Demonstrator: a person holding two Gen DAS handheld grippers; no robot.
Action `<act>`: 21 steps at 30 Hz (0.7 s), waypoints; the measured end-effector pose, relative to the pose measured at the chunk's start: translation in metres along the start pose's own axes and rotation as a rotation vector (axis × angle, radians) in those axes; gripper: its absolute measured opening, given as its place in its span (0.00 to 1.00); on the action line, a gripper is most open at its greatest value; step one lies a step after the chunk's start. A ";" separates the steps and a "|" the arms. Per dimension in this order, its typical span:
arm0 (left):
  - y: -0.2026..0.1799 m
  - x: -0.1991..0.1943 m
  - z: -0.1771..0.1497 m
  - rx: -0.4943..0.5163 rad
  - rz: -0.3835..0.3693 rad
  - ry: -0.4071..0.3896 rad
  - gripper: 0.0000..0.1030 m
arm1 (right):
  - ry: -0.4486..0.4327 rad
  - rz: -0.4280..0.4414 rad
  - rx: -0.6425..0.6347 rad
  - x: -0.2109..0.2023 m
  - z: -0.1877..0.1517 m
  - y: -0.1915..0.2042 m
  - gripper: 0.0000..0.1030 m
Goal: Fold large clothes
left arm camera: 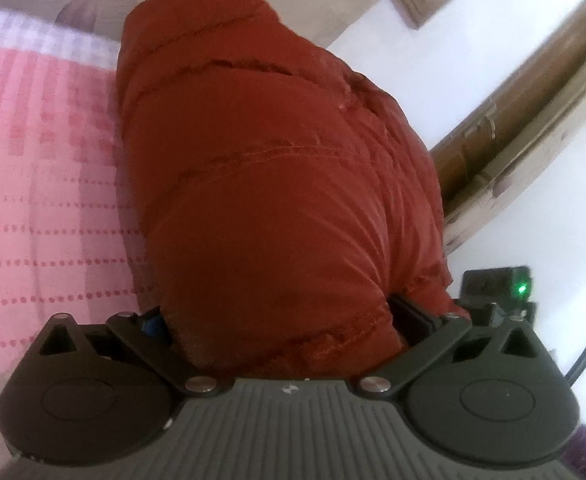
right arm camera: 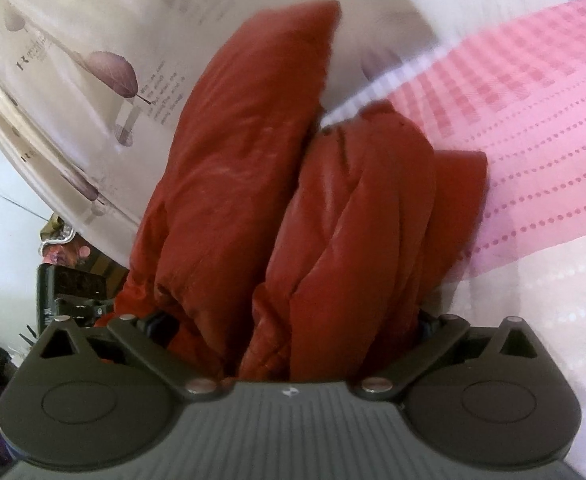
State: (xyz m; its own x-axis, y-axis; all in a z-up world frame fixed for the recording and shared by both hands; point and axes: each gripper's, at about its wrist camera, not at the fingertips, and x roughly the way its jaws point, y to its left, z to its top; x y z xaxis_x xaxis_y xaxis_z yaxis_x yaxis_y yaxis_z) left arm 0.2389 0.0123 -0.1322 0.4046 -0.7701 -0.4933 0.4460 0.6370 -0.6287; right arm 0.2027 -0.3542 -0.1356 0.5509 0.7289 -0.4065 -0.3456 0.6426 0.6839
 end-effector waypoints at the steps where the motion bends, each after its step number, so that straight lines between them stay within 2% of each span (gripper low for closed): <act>1: -0.004 0.000 -0.002 0.021 0.015 -0.012 0.99 | -0.005 -0.010 -0.017 0.000 0.000 0.004 1.00; 7: -0.027 -0.005 -0.010 0.087 0.100 -0.058 0.92 | -0.077 -0.062 -0.120 -0.006 -0.007 0.031 0.91; 12: -0.041 -0.010 -0.013 0.140 0.153 -0.080 0.92 | -0.104 -0.056 -0.121 -0.009 -0.011 0.038 0.87; 21: -0.053 -0.023 -0.018 0.170 0.211 -0.108 0.91 | -0.121 -0.041 -0.114 -0.007 -0.017 0.047 0.85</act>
State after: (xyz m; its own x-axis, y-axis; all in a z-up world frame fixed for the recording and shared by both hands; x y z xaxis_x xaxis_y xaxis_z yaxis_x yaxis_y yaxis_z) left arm 0.1911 -0.0043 -0.0980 0.5812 -0.6178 -0.5297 0.4665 0.7863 -0.4052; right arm 0.1700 -0.3258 -0.1108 0.6511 0.6723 -0.3521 -0.4014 0.6988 0.5920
